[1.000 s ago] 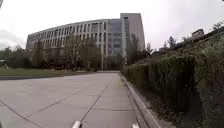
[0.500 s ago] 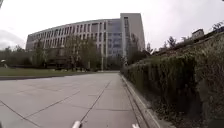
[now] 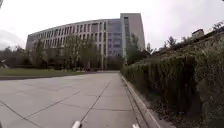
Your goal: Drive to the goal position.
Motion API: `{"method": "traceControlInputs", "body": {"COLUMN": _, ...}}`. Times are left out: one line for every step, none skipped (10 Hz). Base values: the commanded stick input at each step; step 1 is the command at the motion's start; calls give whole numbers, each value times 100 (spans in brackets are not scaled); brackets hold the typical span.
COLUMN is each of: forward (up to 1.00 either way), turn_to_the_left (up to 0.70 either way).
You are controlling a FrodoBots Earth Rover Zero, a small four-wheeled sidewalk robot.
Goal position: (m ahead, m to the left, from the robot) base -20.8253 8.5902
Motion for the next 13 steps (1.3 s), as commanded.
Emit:
{"method": "traceControlInputs", "body": {"forward": 7, "turn_to_the_left": 0}}
{"method": "traceControlInputs", "body": {"forward": 6, "turn_to_the_left": 0}}
{"method": "traceControlInputs", "body": {"forward": 7, "turn_to_the_left": 0}}
{"method": "traceControlInputs", "body": {"forward": 6, "turn_to_the_left": 0}}
{"method": "traceControlInputs", "body": {"forward": 7, "turn_to_the_left": 0}}
{"method": "traceControlInputs", "body": {"forward": 7, "turn_to_the_left": 0}}
{"method": "traceControlInputs", "body": {"forward": 7, "turn_to_the_left": 0}}
{"method": "traceControlInputs", "body": {"forward": 7, "turn_to_the_left": 0}}
{"method": "traceControlInputs", "body": {"forward": 6, "turn_to_the_left": 0}}
{"method": "traceControlInputs", "body": {"forward": 6, "turn_to_the_left": 0}}
{"method": "traceControlInputs", "body": {"forward": 6, "turn_to_the_left": 0}}
{"method": "traceControlInputs", "body": {"forward": 6, "turn_to_the_left": 0}}
{"method": "traceControlInputs", "body": {"forward": 6, "turn_to_the_left": 0}}
